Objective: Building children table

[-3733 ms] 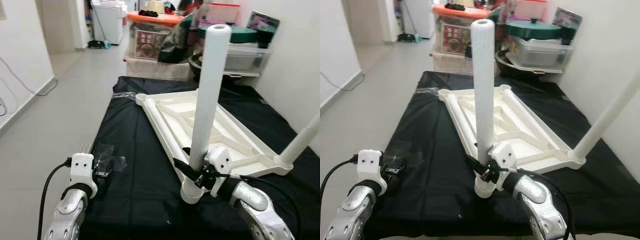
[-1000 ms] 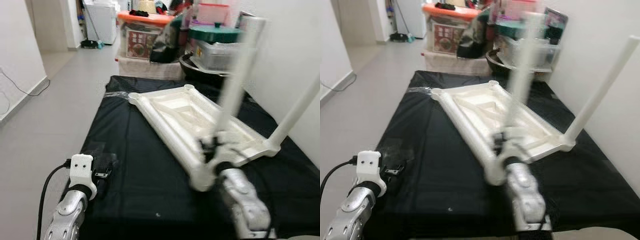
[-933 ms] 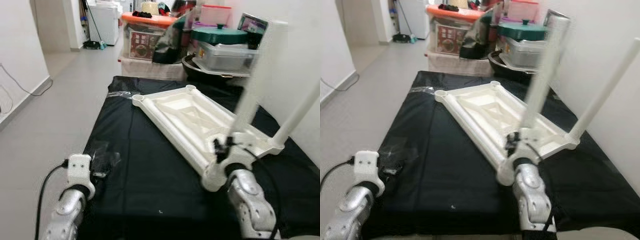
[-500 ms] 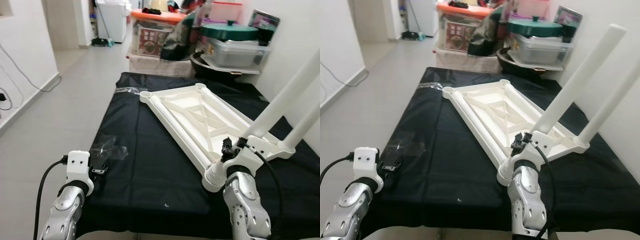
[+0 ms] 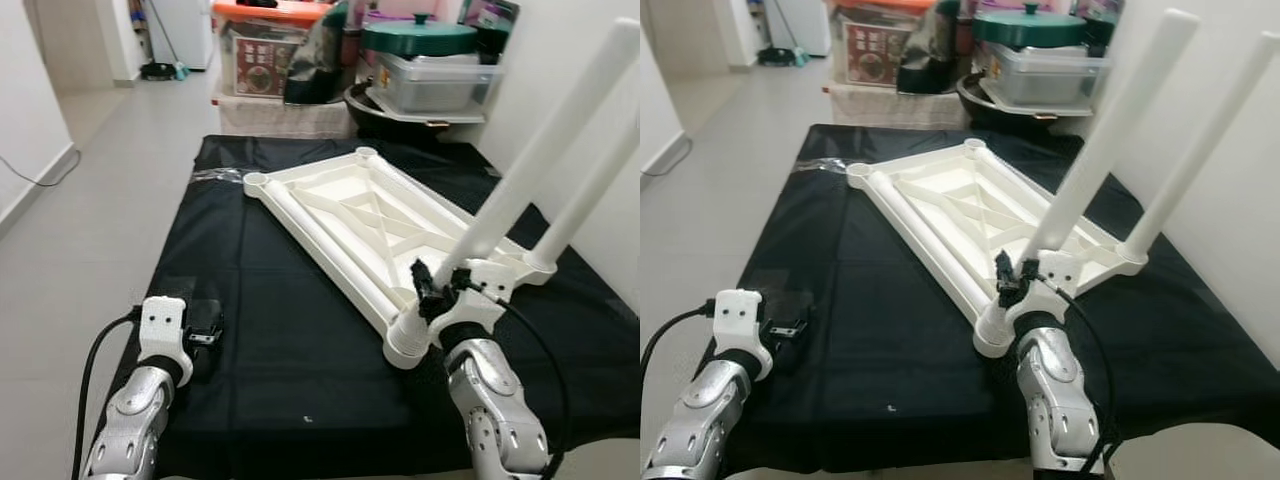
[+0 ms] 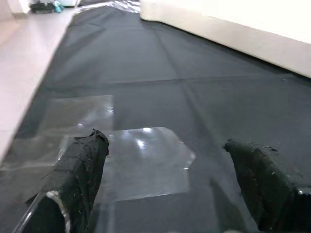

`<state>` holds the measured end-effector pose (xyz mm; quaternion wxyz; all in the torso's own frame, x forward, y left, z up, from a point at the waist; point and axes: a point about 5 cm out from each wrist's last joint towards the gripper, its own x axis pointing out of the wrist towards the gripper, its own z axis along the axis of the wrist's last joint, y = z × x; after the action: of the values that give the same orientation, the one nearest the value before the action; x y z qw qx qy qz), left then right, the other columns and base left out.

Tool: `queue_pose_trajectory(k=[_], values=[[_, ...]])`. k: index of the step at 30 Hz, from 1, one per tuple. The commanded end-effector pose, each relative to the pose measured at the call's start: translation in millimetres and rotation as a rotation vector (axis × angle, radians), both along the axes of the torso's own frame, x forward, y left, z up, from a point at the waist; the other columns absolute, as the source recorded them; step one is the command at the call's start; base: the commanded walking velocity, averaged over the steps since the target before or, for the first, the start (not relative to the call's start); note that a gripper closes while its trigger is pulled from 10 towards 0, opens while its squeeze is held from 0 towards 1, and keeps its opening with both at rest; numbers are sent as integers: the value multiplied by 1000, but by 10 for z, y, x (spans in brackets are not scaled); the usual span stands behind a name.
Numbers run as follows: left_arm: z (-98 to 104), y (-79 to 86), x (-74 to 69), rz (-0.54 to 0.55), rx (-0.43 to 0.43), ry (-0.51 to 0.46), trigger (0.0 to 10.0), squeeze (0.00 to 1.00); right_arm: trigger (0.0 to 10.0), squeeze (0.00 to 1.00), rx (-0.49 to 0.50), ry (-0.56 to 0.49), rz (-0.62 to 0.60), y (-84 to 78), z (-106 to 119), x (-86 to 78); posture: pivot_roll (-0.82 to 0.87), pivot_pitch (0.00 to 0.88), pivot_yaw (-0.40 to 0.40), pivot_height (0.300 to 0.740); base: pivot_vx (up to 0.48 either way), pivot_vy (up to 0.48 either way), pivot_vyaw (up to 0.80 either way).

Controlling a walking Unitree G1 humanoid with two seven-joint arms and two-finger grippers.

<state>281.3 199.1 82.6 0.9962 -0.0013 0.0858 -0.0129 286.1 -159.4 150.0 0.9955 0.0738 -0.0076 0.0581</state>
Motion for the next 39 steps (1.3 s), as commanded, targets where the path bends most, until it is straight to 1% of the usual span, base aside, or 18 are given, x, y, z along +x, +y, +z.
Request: queue_pose_trajectory(k=[1, 2, 3, 4, 7, 8, 9, 10, 11, 13, 16, 19, 20, 23, 25, 29, 34, 39], values=[[-26, -7, -5, -5, 5, 7, 10000, 0, 0, 0, -24, 138, 136, 134, -307, -30, 125, 0, -82, 740, 0, 0, 0], [-28, -2, -10, -3, 4, 7, 10000, 0, 0, 0, -65, 140, 185, 120, -328, -27, 127, 0, -86, 740, 0, 0, 0], [-28, -2, -10, -3, 4, 7, 10000, 0, 0, 0, -65, 140, 185, 120, -328, -27, 127, 0, -86, 740, 0, 0, 0], [-35, 6, -24, 0, 4, 9, 10000, 0, 0, 0, -101, 132, 242, 120, -329, -30, 132, 0, -91, 740, 0, 0, 0], [-40, 12, -34, 2, 3, 11, 10000, 0, 0, 0, -120, 124, 283, 121, -325, -35, 132, 0, -91, 740, 0, 0, 0], [-51, 17, -48, 3, 2, 15, 10000, 0, 0, 0, -123, 91, 418, 187, -291, -86, 134, 0, -93, 740, 0, 0, 0], [-51, 17, -48, 3, 2, 15, 10000, 0, 0, 0, -123, 91, 418, 187, -291, -86, 134, 0, -93, 740, 0, 0, 0], [-63, 17, -57, 4, -5, 21, 10000, 0, 0, 0, -82, 76, 554, 250, -266, -151, 137, 0, -97, 740, 0, 0, 0], [-63, 17, -57, 4, -5, 21, 10000, 0, 0, 0, -82, 76, 554, 250, -266, -151, 137, 0, -97, 740, 0, 0, 0], [-66, 16, -59, 5, -16, 27, 10000, 0, 0, 0, 23, 61, 761, 371, -217, -263, 148, 0, -105, 740, 0, 0, 0], [-62, 17, -57, 5, -18, 26, 10000, 0, 0, 0, 56, 56, 807, 403, -198, -288, 153, 0, -106, 740, 0, 0, 0], [-54, 45, -62, 13, -23, 27, 10000, 0, 0, 0, 83, 5, 859, 491, -130, -317, 159, 0, -106, 740, 0, 0, 0], [-57, 64, -73, 18, -24, 30, 10000, 0, 0, 0, 81, -25, 896, 546, -97, -346, 161, 0, -104, 740, 0, 0, 0], [-62, 76, -83, 20, -25, 34, 10000, 0, 0, 0, 76, -42, 933, 590, -87, -379, 161, 0, -102, 740, 0, 0, 0], [-66, 76, -88, 20, -25, 37, 10000, 0, 0, 0, 39, -51, 993, 626, -127, -432, 159, 0, -104, 740, 0, 0, 0], [-66, 72, -86, 20, -26, 37, 10000, 0, 0, 0, 30, -49, 1008, 627, -147, -443, 159, 0, -104, 740, 0, 0, 0], [-72, 58, -84, 21, -38, 40, 10000, 0, 0, 0, 36, -59, 1071, 635, -123, -482, 157, 0, -109, 740, 0, 0, 0], [-79, 46, -93, 24, -43, 42, 10000, 0, 0, 0, 8, -101, 1148, 737, -59, -472, 164, 0, -115, 740, 0, 0, 0]])
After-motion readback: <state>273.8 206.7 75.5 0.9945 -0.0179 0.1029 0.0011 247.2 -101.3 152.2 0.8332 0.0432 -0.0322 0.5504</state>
